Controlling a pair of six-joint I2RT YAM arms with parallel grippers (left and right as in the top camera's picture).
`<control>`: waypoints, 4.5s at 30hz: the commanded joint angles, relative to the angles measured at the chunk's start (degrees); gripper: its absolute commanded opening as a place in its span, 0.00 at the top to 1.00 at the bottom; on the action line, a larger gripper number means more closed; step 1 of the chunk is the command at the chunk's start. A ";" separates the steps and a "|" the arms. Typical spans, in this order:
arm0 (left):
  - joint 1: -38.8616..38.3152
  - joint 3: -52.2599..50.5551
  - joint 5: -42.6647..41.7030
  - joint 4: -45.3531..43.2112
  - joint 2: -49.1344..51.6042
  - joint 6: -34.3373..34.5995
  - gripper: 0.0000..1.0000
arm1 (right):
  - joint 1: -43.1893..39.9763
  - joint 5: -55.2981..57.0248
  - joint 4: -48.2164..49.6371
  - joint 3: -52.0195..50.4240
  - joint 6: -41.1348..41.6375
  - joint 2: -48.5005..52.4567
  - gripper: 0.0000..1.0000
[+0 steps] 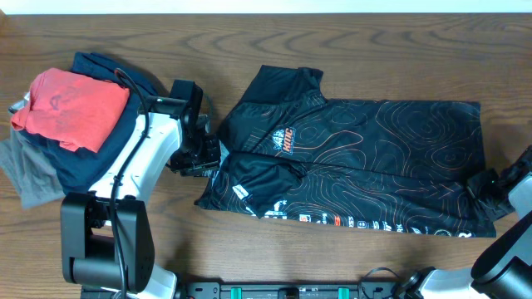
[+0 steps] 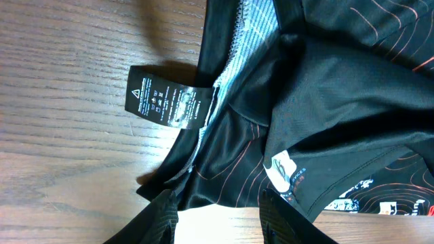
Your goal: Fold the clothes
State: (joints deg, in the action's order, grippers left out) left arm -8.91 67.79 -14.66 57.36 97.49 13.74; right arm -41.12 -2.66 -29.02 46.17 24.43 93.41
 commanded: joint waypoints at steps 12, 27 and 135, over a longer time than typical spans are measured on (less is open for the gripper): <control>-0.17 -0.44 0.09 -3.82 -0.52 0.55 0.59 | 2.58 -7.98 -2.03 9.40 -1.33 -0.68 0.99; -0.90 5.25 -4.81 -18.97 -0.50 -9.51 0.41 | 3.72 -11.08 -9.44 11.61 -6.32 -3.91 0.62; -10.16 31.06 0.13 -22.58 27.23 -8.70 0.94 | 17.09 4.35 19.71 31.78 -0.87 30.77 0.41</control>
State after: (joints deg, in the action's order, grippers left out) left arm -18.76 98.91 -14.98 34.52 125.14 4.69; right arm -24.82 2.50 -9.37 77.84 22.87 122.63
